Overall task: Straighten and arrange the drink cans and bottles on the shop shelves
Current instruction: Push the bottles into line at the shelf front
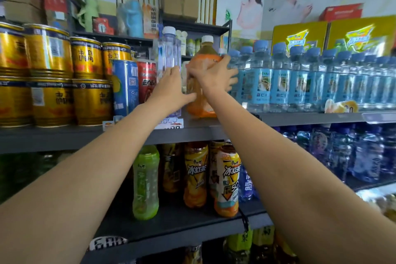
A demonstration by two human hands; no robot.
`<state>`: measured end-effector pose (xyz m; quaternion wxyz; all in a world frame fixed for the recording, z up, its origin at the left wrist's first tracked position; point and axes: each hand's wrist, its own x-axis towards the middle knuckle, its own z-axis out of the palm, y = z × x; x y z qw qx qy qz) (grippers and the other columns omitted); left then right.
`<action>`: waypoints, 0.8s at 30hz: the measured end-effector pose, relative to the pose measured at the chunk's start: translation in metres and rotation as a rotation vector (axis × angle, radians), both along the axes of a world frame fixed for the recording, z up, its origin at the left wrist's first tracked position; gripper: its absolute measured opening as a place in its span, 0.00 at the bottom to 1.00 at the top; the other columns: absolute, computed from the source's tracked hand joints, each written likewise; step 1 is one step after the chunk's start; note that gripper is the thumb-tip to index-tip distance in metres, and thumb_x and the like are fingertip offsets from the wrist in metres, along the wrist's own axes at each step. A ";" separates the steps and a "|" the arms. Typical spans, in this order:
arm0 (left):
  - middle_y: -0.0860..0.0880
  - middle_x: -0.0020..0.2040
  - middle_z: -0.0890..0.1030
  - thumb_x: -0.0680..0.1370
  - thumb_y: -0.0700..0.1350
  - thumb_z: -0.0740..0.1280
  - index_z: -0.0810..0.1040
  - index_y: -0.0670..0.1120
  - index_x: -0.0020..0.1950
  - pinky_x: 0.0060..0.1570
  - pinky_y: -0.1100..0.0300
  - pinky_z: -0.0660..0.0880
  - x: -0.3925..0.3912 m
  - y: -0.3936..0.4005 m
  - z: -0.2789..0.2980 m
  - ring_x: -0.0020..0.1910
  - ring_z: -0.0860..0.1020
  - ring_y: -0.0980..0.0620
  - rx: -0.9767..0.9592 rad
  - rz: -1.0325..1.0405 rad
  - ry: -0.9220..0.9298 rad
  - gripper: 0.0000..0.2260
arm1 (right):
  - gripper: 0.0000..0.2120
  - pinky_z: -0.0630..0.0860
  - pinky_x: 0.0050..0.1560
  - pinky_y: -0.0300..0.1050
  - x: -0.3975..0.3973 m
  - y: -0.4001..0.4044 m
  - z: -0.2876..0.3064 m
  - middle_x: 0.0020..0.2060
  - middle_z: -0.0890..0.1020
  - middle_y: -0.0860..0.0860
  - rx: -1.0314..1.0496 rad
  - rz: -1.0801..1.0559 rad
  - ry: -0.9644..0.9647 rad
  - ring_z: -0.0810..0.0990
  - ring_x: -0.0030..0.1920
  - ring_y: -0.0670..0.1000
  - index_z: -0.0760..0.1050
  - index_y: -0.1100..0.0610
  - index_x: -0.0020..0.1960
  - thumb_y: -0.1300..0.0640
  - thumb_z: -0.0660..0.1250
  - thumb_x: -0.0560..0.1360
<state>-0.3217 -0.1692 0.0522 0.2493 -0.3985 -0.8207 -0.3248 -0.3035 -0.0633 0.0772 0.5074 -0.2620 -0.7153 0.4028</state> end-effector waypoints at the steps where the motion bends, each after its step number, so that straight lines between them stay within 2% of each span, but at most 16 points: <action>1: 0.41 0.71 0.62 0.73 0.48 0.70 0.57 0.39 0.72 0.63 0.55 0.63 0.007 -0.005 0.000 0.69 0.63 0.44 0.039 -0.035 -0.018 0.34 | 0.47 0.57 0.69 0.61 0.009 -0.010 0.000 0.71 0.54 0.62 0.014 -0.025 0.035 0.54 0.71 0.65 0.53 0.51 0.73 0.45 0.76 0.63; 4: 0.40 0.66 0.69 0.72 0.45 0.70 0.62 0.39 0.69 0.61 0.52 0.69 0.021 -0.026 0.003 0.65 0.69 0.42 0.155 -0.178 -0.068 0.30 | 0.45 0.58 0.68 0.58 0.040 -0.048 0.005 0.68 0.57 0.60 0.084 -0.089 0.114 0.56 0.68 0.63 0.54 0.50 0.72 0.47 0.76 0.63; 7: 0.45 0.60 0.74 0.69 0.48 0.72 0.66 0.42 0.66 0.57 0.48 0.74 0.039 -0.057 0.000 0.58 0.75 0.45 0.277 -0.339 -0.198 0.30 | 0.45 0.58 0.68 0.58 0.075 -0.095 0.005 0.67 0.59 0.60 0.146 -0.151 0.179 0.58 0.68 0.63 0.55 0.50 0.72 0.47 0.76 0.62; 9: 0.50 0.59 0.72 0.72 0.46 0.71 0.62 0.43 0.69 0.59 0.53 0.72 0.057 -0.080 -0.007 0.59 0.74 0.48 0.334 -0.432 -0.300 0.29 | 0.45 0.59 0.67 0.57 0.096 -0.132 -0.001 0.66 0.59 0.60 0.190 -0.180 0.217 0.58 0.67 0.62 0.55 0.49 0.72 0.47 0.75 0.62; 12: 0.46 0.64 0.73 0.78 0.45 0.63 0.60 0.43 0.72 0.56 0.58 0.70 0.078 -0.135 -0.025 0.62 0.72 0.48 0.481 -0.547 -0.539 0.24 | 0.46 0.61 0.65 0.55 0.116 -0.199 -0.025 0.65 0.60 0.59 0.236 -0.204 0.173 0.60 0.65 0.60 0.55 0.50 0.73 0.46 0.75 0.62; 13: 0.47 0.62 0.75 0.78 0.43 0.64 0.62 0.43 0.72 0.55 0.60 0.71 0.079 -0.150 -0.033 0.61 0.74 0.49 0.454 -0.541 -0.528 0.24 | 0.46 0.62 0.64 0.54 0.119 -0.217 -0.035 0.63 0.61 0.59 0.249 -0.210 0.153 0.61 0.64 0.59 0.56 0.50 0.73 0.47 0.75 0.62; 15: 0.58 0.47 0.77 0.76 0.38 0.67 0.65 0.44 0.71 0.50 0.63 0.72 0.075 -0.178 -0.054 0.50 0.75 0.60 0.391 -0.484 -0.523 0.24 | 0.46 0.66 0.63 0.54 0.122 -0.246 -0.060 0.62 0.63 0.58 0.259 -0.207 0.128 0.63 0.61 0.59 0.57 0.50 0.73 0.47 0.76 0.60; 17: 0.64 0.36 0.77 0.75 0.37 0.68 0.69 0.45 0.66 0.48 0.63 0.73 0.073 -0.209 -0.075 0.40 0.73 0.63 0.291 -0.454 -0.554 0.20 | 0.47 0.66 0.62 0.54 0.123 -0.269 -0.087 0.61 0.63 0.58 0.252 -0.166 0.098 0.63 0.60 0.58 0.58 0.50 0.72 0.48 0.76 0.58; 19: 0.60 0.37 0.77 0.75 0.37 0.68 0.71 0.54 0.56 0.46 0.66 0.74 0.066 -0.232 -0.103 0.38 0.73 0.63 0.220 -0.425 -0.570 0.16 | 0.46 0.66 0.61 0.52 0.123 -0.289 -0.117 0.60 0.63 0.57 0.245 -0.130 0.070 0.63 0.59 0.57 0.59 0.50 0.72 0.48 0.76 0.58; 20: 0.58 0.37 0.77 0.75 0.37 0.67 0.70 0.55 0.55 0.44 0.68 0.73 0.067 -0.243 -0.114 0.38 0.73 0.63 0.190 -0.437 -0.577 0.16 | 0.46 0.66 0.61 0.51 0.123 -0.297 -0.133 0.60 0.63 0.57 0.240 -0.122 0.062 0.63 0.59 0.57 0.60 0.50 0.71 0.48 0.76 0.58; 22: 0.57 0.39 0.79 0.77 0.41 0.63 0.74 0.47 0.57 0.47 0.65 0.74 0.070 -0.263 -0.140 0.40 0.76 0.61 -0.024 -0.433 -0.455 0.09 | 0.45 0.65 0.60 0.50 0.123 -0.314 -0.165 0.60 0.63 0.57 0.220 -0.102 0.050 0.63 0.59 0.57 0.60 0.51 0.71 0.48 0.77 0.59; 24: 0.49 0.47 0.81 0.76 0.51 0.61 0.77 0.43 0.54 0.58 0.55 0.73 0.066 -0.281 -0.163 0.50 0.79 0.52 0.033 -0.432 -0.561 0.15 | 0.45 0.64 0.60 0.47 0.123 -0.327 -0.195 0.60 0.63 0.58 0.197 -0.057 0.037 0.63 0.59 0.57 0.60 0.52 0.71 0.46 0.77 0.59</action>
